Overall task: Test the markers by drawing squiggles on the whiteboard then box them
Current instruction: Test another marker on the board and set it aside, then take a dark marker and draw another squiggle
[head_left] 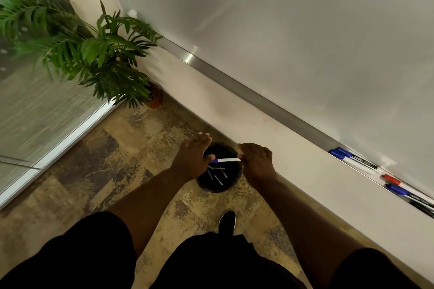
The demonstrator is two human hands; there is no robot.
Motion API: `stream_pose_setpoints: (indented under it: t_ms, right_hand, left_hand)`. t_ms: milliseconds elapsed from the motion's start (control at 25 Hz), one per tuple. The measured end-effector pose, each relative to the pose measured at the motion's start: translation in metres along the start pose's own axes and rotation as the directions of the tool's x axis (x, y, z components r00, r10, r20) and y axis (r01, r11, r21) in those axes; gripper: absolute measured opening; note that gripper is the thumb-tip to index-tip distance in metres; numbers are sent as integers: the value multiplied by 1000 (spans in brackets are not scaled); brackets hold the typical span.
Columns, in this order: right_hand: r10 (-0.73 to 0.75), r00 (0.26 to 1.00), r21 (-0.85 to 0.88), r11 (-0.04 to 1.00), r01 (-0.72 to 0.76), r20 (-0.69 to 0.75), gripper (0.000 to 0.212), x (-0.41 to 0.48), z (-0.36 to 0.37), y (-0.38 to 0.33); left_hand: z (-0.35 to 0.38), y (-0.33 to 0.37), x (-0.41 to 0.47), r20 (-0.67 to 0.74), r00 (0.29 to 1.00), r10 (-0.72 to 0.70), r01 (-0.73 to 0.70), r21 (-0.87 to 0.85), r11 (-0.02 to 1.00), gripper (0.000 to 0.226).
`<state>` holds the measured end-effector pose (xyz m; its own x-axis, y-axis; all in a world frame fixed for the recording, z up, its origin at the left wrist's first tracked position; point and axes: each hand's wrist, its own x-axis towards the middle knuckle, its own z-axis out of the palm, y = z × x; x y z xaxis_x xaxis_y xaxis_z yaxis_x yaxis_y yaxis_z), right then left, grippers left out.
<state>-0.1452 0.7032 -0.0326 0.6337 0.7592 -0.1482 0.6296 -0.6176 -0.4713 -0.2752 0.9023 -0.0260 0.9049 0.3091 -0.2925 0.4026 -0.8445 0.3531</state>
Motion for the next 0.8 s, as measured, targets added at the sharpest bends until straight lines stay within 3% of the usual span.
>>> stream_pose_setpoints:
  t_ms: [240, 400, 800]
  right_hand:
    - [54, 999, 18, 998, -54, -2, 53, -10, -3, 19]
    - [83, 997, 2, 997, -83, 7, 62, -23, -7, 26]
    - [191, 979, -43, 980, -194, -69, 70, -101, -29, 75]
  left_hand:
    - [0, 1, 1, 10, 1000, -26, 25, 10, 1000, 80]
    - [2, 20, 5, -24, 998, 59, -59, -1, 998, 105]
    - [18, 108, 1, 5, 978, 206, -206, 73, 976, 78]
